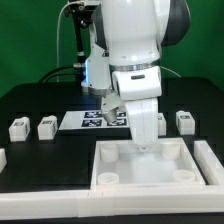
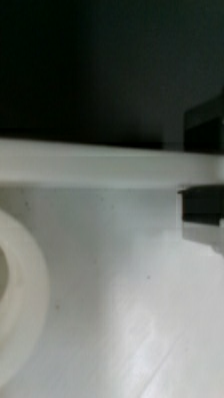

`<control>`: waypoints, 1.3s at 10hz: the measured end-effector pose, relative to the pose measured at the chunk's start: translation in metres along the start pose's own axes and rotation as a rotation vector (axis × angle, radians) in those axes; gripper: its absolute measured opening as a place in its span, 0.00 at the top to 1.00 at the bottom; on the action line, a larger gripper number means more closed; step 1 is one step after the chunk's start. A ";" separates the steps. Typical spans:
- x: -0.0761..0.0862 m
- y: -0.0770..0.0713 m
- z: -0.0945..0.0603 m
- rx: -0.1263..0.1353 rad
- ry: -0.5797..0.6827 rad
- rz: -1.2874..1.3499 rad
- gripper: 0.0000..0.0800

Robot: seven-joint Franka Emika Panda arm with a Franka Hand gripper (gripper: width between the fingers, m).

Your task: Assemble one leg

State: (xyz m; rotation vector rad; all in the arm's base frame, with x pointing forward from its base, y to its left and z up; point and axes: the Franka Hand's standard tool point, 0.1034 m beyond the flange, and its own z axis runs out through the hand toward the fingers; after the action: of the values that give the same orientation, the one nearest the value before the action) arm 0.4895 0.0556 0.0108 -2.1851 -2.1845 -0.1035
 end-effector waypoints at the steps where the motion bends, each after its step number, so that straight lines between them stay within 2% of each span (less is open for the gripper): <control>1: 0.006 0.000 0.000 0.002 0.004 0.003 0.92; 2: 0.011 0.000 0.001 0.001 0.009 0.000 0.92; 5: 0.011 0.000 0.001 -0.013 0.014 0.000 0.92; 7: 0.011 0.000 0.001 -0.012 0.013 0.002 0.92; 9: 0.010 0.000 0.002 -0.012 0.013 0.002 0.45; 10: 0.010 0.000 0.002 -0.012 0.013 0.003 0.29; 11: 0.010 0.000 0.002 -0.012 0.013 0.003 0.29; 12: 0.010 0.000 0.002 -0.012 0.013 0.003 0.21; 13: 0.010 0.000 0.002 -0.012 0.013 0.003 0.21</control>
Offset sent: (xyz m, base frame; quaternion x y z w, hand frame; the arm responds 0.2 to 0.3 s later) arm 0.0074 0.0139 -0.0055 -0.0337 0.0410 -0.0360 0.9979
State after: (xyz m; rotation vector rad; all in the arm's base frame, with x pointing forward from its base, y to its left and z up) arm 0.4895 0.0655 0.0101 -2.1881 -2.1797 -0.1306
